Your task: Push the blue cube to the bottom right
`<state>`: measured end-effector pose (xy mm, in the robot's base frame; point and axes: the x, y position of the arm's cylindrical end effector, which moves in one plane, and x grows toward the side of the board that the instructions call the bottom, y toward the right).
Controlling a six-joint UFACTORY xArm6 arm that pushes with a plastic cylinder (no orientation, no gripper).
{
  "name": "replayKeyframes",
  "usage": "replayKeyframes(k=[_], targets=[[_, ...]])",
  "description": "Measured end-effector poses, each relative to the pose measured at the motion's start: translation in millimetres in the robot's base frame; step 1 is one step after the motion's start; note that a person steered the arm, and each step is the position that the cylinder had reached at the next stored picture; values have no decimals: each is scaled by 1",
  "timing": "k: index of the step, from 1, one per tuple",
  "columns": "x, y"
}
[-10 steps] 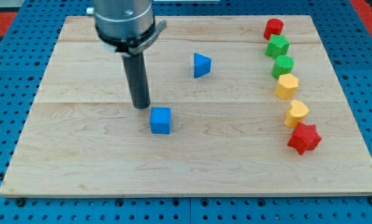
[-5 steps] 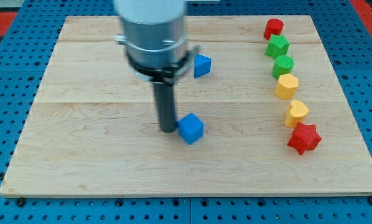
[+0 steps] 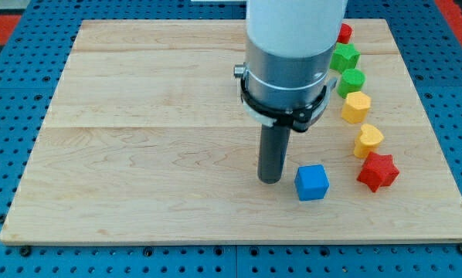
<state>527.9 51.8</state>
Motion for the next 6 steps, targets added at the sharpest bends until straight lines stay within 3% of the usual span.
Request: replayKeyframes(k=[1,4,6], targets=[[11,46],[54,72],[44,88]])
